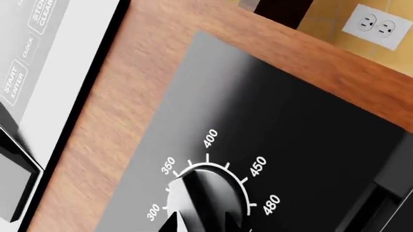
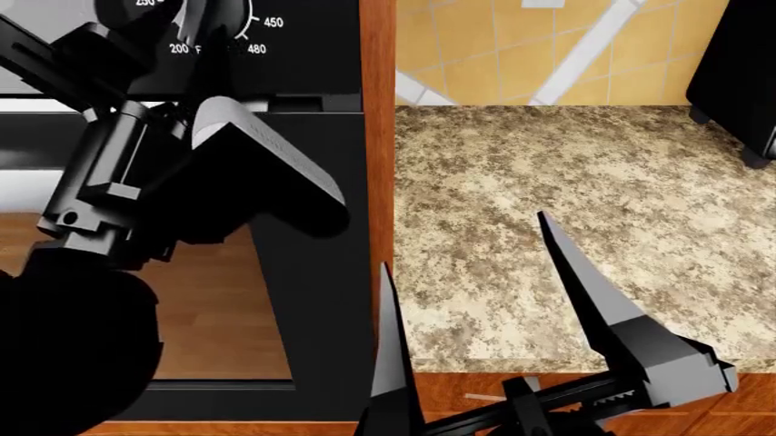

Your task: Preheat the oven by turning the temperature knob.

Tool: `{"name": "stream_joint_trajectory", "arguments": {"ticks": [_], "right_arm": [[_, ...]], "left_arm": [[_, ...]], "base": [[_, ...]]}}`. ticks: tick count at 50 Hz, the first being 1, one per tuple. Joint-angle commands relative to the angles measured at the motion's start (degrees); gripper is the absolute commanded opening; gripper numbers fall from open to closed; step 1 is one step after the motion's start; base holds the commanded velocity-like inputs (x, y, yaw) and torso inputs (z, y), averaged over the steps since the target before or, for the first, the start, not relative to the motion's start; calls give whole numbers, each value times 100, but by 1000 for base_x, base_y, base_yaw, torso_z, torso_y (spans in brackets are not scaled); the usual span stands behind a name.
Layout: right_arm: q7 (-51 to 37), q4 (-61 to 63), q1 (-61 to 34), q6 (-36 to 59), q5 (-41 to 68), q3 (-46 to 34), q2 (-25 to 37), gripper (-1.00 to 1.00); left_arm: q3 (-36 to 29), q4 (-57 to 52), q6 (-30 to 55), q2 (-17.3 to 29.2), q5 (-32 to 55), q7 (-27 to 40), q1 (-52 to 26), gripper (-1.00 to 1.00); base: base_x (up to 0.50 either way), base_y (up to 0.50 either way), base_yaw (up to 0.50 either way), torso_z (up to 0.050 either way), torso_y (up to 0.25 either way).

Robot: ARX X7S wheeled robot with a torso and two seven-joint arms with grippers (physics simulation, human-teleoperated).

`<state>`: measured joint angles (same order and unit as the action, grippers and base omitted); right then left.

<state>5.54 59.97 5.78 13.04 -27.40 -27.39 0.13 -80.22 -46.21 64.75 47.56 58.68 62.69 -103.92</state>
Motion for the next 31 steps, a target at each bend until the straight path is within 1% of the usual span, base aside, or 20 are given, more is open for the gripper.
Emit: {"name": "stream_joint_trajectory", "arguments": {"ticks": [1,18,31], "right_arm": [[33,2,-1,-16,-27,-33,-13,100],[49,2,1,-6,7,-29,-13,100],[48,2,0,-12,-4,-30,-13,100]], "left_arm": [[9,2136,-561,-492,459,-896,-127,-100],[-215,1851,-405,-469,134,-894,-236,-100],[-578,1745,-299,-480,-435,-996,-388,-100]], "base": [[15,-9,-18,0,0],[14,-8,-17,2,0],[13,-8,-16,2,0]]}}
